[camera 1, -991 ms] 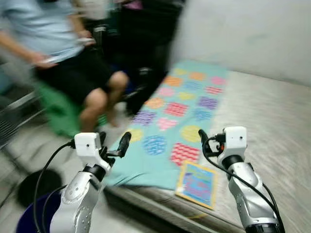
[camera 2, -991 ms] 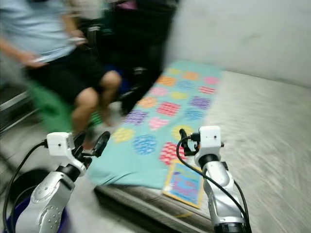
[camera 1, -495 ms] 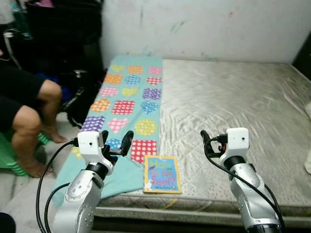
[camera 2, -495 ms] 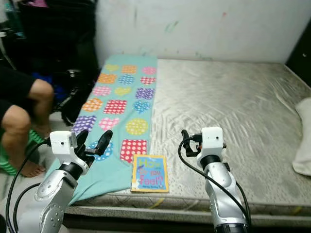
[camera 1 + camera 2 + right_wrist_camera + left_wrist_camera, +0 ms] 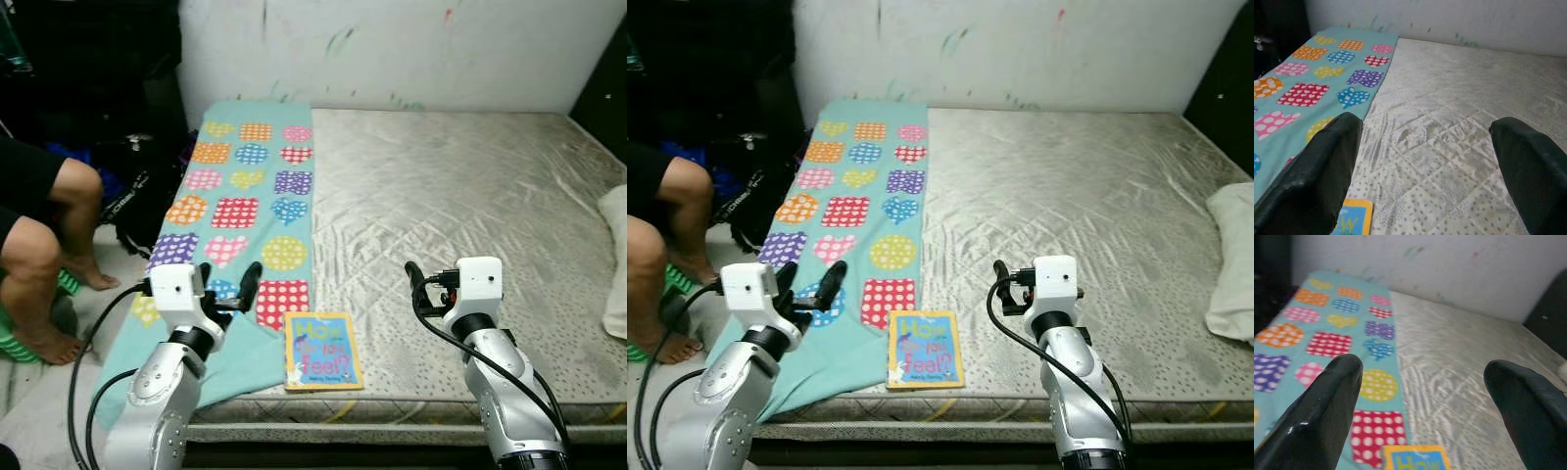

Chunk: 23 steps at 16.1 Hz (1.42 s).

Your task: Clean up the room

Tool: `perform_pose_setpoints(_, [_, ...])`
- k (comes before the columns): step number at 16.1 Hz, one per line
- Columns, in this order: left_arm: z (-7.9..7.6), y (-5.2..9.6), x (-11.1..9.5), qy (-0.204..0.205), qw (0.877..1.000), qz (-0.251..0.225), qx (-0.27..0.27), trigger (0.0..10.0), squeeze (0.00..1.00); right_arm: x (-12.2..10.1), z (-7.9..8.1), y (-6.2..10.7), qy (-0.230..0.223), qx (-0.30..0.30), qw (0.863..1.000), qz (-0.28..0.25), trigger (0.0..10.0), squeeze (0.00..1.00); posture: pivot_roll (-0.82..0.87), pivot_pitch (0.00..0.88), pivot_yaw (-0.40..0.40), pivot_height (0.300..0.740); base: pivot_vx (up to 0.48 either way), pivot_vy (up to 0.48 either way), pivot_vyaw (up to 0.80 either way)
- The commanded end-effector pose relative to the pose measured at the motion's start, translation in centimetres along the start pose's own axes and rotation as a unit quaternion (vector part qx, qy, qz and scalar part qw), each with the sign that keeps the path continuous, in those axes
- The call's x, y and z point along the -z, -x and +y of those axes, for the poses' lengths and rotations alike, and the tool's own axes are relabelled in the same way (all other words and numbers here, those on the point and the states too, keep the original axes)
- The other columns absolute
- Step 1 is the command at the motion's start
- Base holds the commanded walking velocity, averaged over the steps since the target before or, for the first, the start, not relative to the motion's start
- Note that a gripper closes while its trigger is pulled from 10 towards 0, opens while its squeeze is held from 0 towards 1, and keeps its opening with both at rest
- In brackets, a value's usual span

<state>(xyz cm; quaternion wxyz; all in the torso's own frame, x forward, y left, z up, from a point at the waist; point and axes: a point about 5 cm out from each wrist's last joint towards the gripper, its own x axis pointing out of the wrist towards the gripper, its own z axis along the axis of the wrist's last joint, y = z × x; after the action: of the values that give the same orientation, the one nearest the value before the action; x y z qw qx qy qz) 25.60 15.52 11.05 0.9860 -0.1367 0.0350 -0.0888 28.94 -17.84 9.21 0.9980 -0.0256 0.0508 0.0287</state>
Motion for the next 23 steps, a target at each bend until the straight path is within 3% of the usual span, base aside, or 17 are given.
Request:
perform_pose_setpoints(1, [0.39, -0.05, -0.12, -0.008, 1.000, -0.002, -0.015, 10.0, 0.00, -0.72, -0.09, -0.32, 0.002, 0.006, 1.000, -0.015, 10.0, 0.00, -0.11, 0.000, -0.017, 0.740, 0.000, 0.000, -0.80])
perform_pose_setpoints(11, [0.37, -0.13, -0.04, -0.001, 1.000, -0.003, -0.012, 10.0, 0.00, -0.97, 0.04, -0.76, 0.006, 0.002, 1.000, -0.023, 10.0, 0.00, -0.10, 0.000, -0.024, 0.740, 0.000, 0.052, -0.69])
perform_pose_setpoints(23, [0.14, -0.17, 0.00, -0.012, 1.000, -0.002, 0.000, 10.0, 0.00, -0.62, 0.20, -0.62, 0.010, -0.003, 1.000, -0.021, 10.0, 0.00, -0.10, 0.000, -0.023, 0.740, 0.000, 0.004, 0.00])
